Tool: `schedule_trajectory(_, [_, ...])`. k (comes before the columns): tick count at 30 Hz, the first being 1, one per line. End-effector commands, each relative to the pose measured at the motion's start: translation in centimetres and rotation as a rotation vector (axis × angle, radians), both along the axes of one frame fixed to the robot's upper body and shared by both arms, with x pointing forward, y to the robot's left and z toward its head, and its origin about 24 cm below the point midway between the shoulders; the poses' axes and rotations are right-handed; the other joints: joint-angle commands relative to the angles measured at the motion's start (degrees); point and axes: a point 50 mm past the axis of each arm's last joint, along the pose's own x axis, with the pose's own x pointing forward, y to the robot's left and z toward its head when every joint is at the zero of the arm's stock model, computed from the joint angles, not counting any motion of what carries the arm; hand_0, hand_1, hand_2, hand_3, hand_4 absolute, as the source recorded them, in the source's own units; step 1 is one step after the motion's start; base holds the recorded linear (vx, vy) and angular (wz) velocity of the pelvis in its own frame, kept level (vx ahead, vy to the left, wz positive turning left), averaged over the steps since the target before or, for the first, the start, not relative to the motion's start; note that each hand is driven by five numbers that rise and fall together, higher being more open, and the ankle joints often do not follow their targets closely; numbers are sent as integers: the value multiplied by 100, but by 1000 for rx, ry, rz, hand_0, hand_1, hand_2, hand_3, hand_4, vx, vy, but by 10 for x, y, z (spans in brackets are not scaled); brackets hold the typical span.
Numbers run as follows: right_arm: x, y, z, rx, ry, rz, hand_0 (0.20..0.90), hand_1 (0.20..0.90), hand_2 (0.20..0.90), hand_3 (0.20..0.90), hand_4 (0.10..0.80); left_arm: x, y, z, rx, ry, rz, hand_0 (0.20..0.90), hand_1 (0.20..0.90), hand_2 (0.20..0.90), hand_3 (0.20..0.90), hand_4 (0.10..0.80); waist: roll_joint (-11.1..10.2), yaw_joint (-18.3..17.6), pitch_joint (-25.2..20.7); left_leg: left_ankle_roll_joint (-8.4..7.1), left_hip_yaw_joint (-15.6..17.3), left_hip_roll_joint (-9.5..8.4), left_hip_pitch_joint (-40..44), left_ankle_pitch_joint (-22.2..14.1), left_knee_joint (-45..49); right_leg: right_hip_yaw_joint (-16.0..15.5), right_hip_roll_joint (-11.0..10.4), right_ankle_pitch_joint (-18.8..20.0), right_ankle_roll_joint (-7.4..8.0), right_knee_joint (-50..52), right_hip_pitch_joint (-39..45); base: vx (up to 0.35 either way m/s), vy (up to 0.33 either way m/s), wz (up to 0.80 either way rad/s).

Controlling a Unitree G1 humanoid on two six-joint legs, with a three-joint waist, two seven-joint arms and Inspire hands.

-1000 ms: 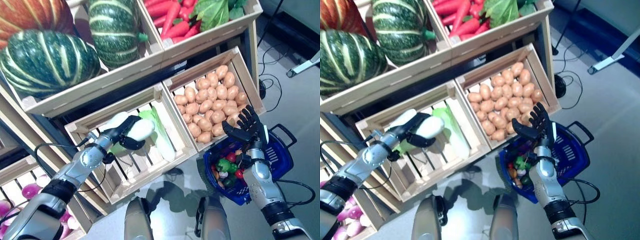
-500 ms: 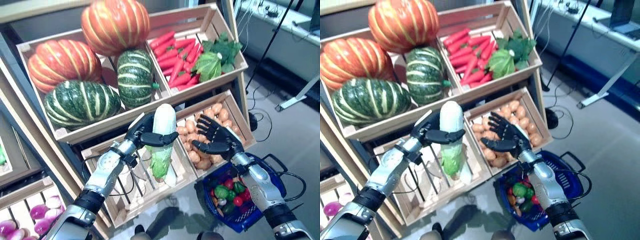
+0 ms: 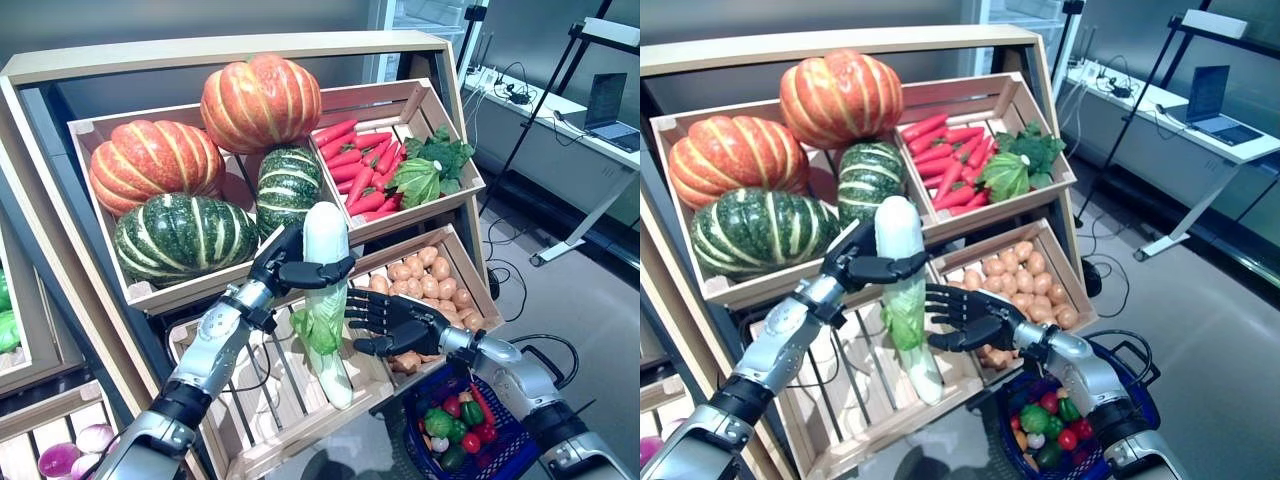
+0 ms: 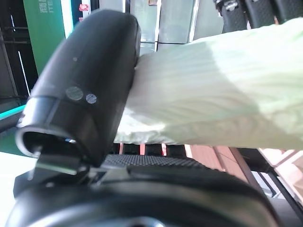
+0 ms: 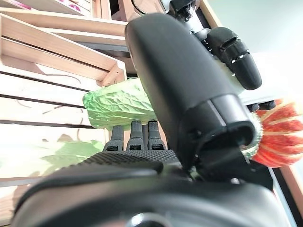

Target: Put vegetables into the basket

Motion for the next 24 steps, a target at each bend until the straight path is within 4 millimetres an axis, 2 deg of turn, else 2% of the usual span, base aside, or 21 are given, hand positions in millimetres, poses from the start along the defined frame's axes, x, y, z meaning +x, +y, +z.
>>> schedule_trajectory(1, [22, 16, 58, 133, -178, 145, 900, 900, 900, 900, 800, 20, -9, 46, -194, -199, 6, 300, 300, 300, 300, 400, 178, -125, -390, -58, -135, 154, 53, -159, -39, 146, -43, 867, -120, -518, -264, 36, 3, 2])
schedule_trajectory(8, [30, 31, 69, 144, -206, 136, 900, 900, 900, 900, 800, 19, -24, 38, -314, -143, -32, 300, 300, 300, 300, 400, 161, -121, -401, -49, -191, 130, 53, -193, -39, 232, -17, 899, -126, -600, -233, 4, 1, 0])
schedule_trajectory(15, [43, 46, 74, 117, -204, 43, 900, 900, 900, 900, 800, 15, -41, 24, -430, -77, -42, 300, 300, 300, 300, 400, 136, -63, -403, -28, -237, 99, 86, -233, -39, 299, -21, 889, -137, -628, -179, 0, 0, 0])
schedule_trajectory(24, [49, 80, 73, 208, -62, 69, 900, 900, 900, 900, 800, 12, -68, 20, -516, -47, -79, 300, 300, 300, 300, 400, 124, 21, -420, -16, -290, 73, 115, -262, -39, 302, -44, 883, -152, -630, -128, 0, 0, 0])
